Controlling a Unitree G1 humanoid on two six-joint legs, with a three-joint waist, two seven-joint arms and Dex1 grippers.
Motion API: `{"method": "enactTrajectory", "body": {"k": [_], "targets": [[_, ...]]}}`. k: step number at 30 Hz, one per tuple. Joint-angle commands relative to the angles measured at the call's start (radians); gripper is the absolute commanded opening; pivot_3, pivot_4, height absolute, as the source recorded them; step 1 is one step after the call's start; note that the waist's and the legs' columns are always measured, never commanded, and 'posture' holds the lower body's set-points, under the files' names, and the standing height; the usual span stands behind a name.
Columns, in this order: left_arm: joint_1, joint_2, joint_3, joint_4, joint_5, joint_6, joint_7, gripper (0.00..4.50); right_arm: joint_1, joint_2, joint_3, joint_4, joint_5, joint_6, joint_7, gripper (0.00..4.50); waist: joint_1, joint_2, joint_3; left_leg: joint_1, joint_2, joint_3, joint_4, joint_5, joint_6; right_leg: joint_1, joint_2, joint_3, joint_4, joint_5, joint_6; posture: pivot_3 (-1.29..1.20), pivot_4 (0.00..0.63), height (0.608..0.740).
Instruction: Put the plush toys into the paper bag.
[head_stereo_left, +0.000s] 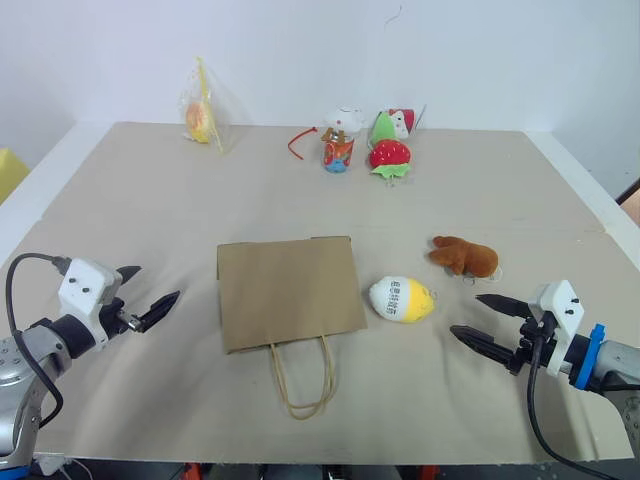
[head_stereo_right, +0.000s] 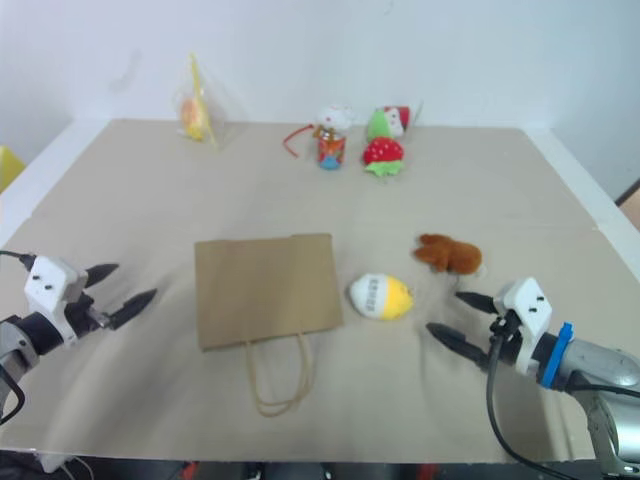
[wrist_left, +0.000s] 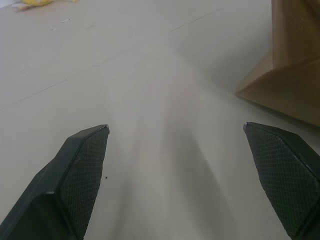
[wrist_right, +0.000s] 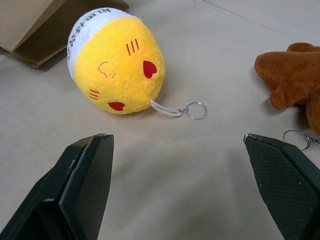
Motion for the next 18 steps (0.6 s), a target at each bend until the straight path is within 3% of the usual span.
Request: {"method": "enactTrajectory", "body": {"k": [1, 18], "targets": [[-0.009, 0.016, 0.008, -0.04, 0.002, -0.006, 0.0, 4.45, -0.021, -0.027, -0.035, 0.014, 0.008, -0.013, 0.023, 4.5, 0.0, 0.0, 0.0, 0.0, 0.0, 0.0, 0.0, 0.0, 0.0, 0.0, 0.0, 0.0, 0.0, 0.0, 0.0, 0.0, 0.15, 0.74], [-0.077, 0.018, -0.058, 0.003, 0.053, -0.051, -0.002, 4.45, -0.117, -0.028, -0.024, 0.057, 0.05, -0.053, 0.087, 4.5, -0.002, 0.0, 0.0, 0.0, 0.0, 0.0, 0.0, 0.0, 0.0, 0.0, 0.001, 0.001, 0.0, 0.0, 0.0, 0.0, 0.15, 0.74]]}}
